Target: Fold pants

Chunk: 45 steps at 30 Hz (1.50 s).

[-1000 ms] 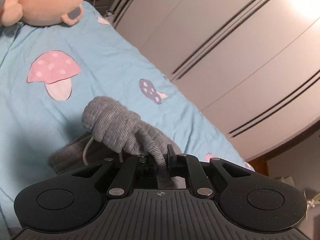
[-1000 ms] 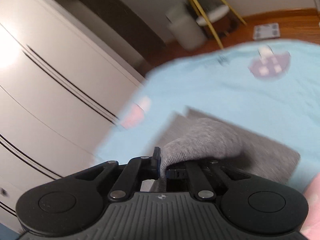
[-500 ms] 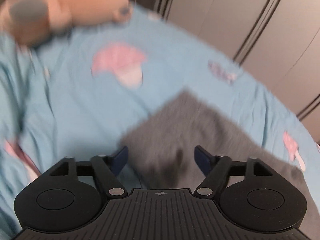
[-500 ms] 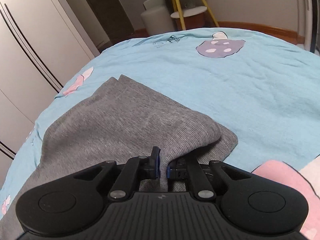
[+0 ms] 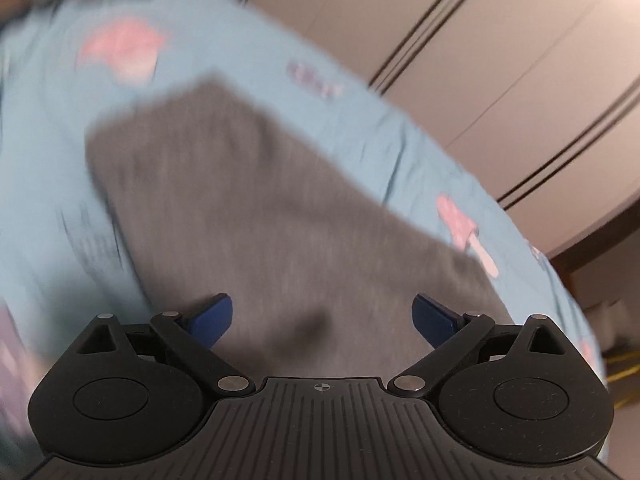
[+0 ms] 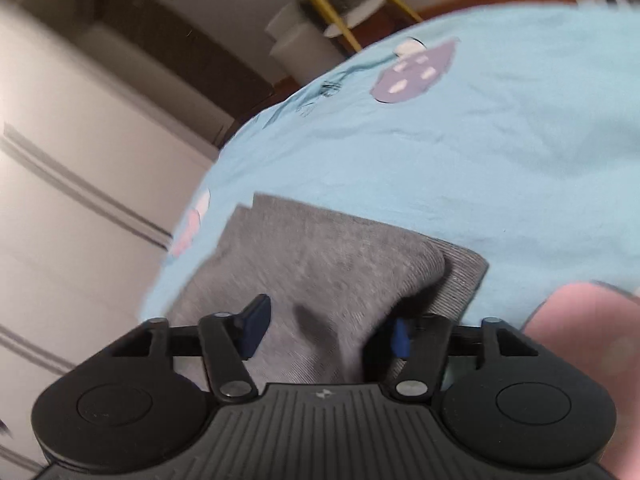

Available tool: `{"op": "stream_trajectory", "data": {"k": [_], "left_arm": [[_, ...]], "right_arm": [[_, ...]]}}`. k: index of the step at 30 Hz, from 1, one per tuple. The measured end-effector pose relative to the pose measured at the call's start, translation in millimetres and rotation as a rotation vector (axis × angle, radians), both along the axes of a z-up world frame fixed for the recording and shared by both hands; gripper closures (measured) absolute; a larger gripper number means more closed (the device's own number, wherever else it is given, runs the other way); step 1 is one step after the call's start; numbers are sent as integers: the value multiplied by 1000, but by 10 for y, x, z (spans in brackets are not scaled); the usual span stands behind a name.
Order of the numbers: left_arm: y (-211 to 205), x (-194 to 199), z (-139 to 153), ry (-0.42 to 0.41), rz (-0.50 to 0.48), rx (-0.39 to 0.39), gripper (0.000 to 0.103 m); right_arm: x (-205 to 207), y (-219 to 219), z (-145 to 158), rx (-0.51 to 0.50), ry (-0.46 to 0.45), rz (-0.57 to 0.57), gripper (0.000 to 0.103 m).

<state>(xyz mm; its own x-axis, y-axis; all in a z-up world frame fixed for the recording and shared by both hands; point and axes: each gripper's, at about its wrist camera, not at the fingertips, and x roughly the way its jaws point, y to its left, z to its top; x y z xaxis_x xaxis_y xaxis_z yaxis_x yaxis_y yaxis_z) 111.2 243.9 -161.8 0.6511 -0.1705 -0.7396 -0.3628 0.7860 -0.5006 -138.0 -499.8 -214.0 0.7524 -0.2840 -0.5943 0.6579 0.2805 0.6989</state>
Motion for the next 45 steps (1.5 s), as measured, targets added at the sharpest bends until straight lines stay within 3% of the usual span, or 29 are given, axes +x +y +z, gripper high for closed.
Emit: {"op": "stream_trajectory", "data": {"k": [1,3,4,7,10,12,14,18,21,24,26,29,32,34,36,39,43,45], "left_arm": [[-13,-25,-106,14,10,-14,4],[51,-22,-162,31,41,-40,4],[108,-50,-139,-1,64,-64,4],[208,-86,-120,-27,151,-86,4],[175,-44,-147,-1,137,-77,4],[124,-8,-131,-6,124,-52,4],[102,-10,-127,-2,105,-36,4],[117,-87,-147,-13,94,-49,4],[134,-101,-162,-11,107,-72,4],[121,-79,-172,2,104,-70,4],[100,-69,-168,6,95,-56,3],[98,-76,-165,12,90,-61,3],[117,-79,-176,15,101,-75,3],[117,-73,-181,18,104,-76,3],[102,-61,-182,21,100,-64,3],[60,-42,-172,22,81,-33,3],[6,0,-193,23,55,-3,3],[-18,15,-200,21,47,10,3]], "right_arm": [[20,-12,5,-3,3,-8,67],[107,-10,47,-20,44,10,97],[149,16,91,-36,51,16,98],[356,245,430,-190,47,100,98],[648,703,831,-413,0,316,98],[828,955,903,-455,-18,452,98],[943,1041,829,-442,-5,498,98],[844,774,712,-410,51,371,98],[386,427,705,-372,38,145,98],[91,223,480,-339,160,56,96],[27,111,203,-247,258,50,95],[-189,21,96,-130,126,-20,86],[-254,7,170,-104,80,-102,76],[-232,33,245,-148,101,-112,59],[-244,41,337,-198,118,-137,50],[-279,-1,430,-242,52,-143,50],[189,-203,417,-191,44,68,50],[477,-260,407,-217,81,134,49]]}}
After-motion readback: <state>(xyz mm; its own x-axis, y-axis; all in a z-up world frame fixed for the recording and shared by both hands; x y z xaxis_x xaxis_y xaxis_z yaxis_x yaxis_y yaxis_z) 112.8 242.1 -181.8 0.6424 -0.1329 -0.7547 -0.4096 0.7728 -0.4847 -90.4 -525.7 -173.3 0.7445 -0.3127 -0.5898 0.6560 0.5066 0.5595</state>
